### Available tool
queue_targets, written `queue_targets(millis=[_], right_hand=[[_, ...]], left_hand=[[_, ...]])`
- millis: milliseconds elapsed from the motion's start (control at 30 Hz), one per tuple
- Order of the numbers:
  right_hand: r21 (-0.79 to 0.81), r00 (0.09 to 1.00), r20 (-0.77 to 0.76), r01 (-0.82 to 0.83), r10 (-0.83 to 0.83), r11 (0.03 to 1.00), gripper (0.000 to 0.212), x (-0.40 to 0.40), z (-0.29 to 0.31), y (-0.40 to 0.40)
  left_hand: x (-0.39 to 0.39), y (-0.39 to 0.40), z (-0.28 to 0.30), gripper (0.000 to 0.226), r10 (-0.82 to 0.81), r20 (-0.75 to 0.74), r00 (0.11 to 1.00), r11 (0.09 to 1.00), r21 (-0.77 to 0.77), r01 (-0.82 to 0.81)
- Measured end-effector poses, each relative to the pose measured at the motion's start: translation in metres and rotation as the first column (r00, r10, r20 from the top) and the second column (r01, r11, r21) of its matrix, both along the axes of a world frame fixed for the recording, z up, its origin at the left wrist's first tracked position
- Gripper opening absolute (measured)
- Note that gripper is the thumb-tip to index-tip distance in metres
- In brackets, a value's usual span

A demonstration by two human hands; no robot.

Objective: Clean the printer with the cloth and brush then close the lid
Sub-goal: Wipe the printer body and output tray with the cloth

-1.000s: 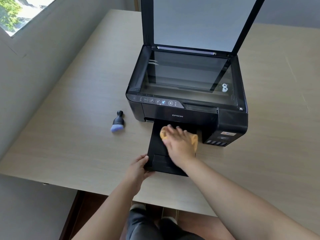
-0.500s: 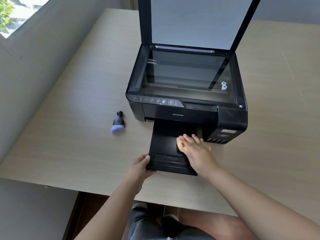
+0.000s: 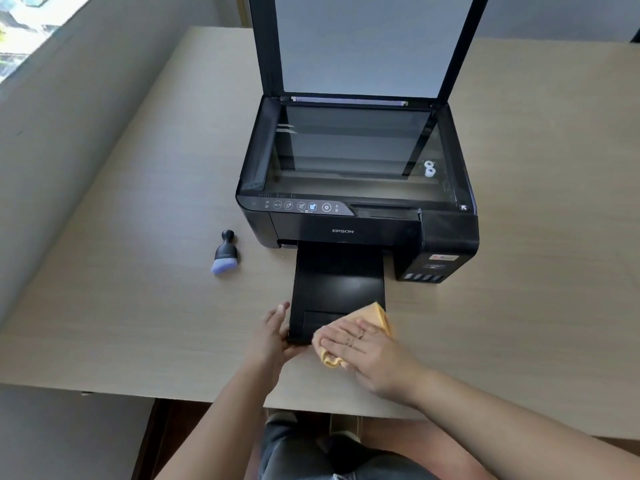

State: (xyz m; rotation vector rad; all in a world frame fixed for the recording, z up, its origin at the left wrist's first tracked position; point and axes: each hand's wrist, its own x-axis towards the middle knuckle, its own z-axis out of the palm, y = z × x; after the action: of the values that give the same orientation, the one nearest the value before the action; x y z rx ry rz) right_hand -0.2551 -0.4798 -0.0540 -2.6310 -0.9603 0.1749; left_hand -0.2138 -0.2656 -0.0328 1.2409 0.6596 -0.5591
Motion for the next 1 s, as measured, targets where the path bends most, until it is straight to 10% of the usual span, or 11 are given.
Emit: queue_targets(millis=[433, 867, 1000], right_hand=[[-0.062, 0.705, 0.061, 0.709, -0.706, 0.703, 0.034, 0.128, 0.006, 0.033], [0.022, 0.891, 0.077, 0.448, -0.448, 0.894, 0.043, 0.142, 0.005, 0.078], [-0.086, 0.703, 0.133, 0.711, -0.699, 0.698, 0.029, 0.137, 0.006, 0.035]], left_hand=[[0.001, 0.005, -0.003, 0.02, -0.069, 0.078, 0.995, 0.991, 0.121, 0.06], [-0.001, 0.006, 0.001, 0.018, -0.097, 0.097, 0.99, 0.989, 0.123, 0.085], [-0.002, 0.008, 0.0, 0.02, -0.113, 0.09, 0.99, 0.988, 0.119, 0.102]])
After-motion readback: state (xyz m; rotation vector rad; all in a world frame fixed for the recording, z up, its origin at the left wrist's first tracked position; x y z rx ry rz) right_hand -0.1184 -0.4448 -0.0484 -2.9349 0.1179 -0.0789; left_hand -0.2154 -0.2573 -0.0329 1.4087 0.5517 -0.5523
